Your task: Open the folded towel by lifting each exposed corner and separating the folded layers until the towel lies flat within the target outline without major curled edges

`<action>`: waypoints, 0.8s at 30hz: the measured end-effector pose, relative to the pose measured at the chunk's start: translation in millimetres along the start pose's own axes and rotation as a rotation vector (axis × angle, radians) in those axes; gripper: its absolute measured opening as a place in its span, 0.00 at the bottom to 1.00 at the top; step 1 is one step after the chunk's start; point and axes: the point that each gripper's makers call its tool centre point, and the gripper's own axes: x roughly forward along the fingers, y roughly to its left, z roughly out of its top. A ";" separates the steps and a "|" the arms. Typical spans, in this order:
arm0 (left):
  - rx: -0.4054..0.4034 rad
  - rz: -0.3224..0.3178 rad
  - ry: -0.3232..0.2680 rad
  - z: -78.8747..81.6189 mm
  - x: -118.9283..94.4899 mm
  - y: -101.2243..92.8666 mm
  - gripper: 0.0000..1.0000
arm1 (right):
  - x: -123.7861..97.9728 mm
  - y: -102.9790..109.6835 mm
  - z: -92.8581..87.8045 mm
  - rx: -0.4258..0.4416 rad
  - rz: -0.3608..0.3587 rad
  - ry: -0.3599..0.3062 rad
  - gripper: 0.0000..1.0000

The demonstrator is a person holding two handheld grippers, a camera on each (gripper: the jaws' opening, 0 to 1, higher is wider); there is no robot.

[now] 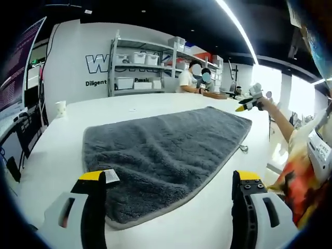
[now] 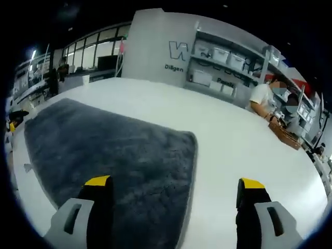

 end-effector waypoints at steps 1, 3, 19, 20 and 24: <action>-0.008 0.004 -0.005 0.1 -1.1 0.3 1.00 | -5.6 7.2 -1.2 -0.005 0.002 -0.011 0.99; -0.015 0.016 -0.010 -0.6 -3.9 2.5 1.00 | -10.9 14.0 -1.2 -0.003 0.020 -0.033 0.99; -0.083 0.122 -0.046 -14.1 -33.6 16.9 1.00 | -56.9 59.6 -27.1 0.000 0.090 -0.067 0.99; -0.085 0.125 -0.046 -15.1 -35.3 16.2 1.00 | -61.4 63.0 -27.3 -0.007 0.093 -0.072 0.99; -0.087 0.133 -0.061 -13.3 -39.9 14.4 1.00 | -70.3 74.4 -27.7 -0.023 0.110 -0.087 0.99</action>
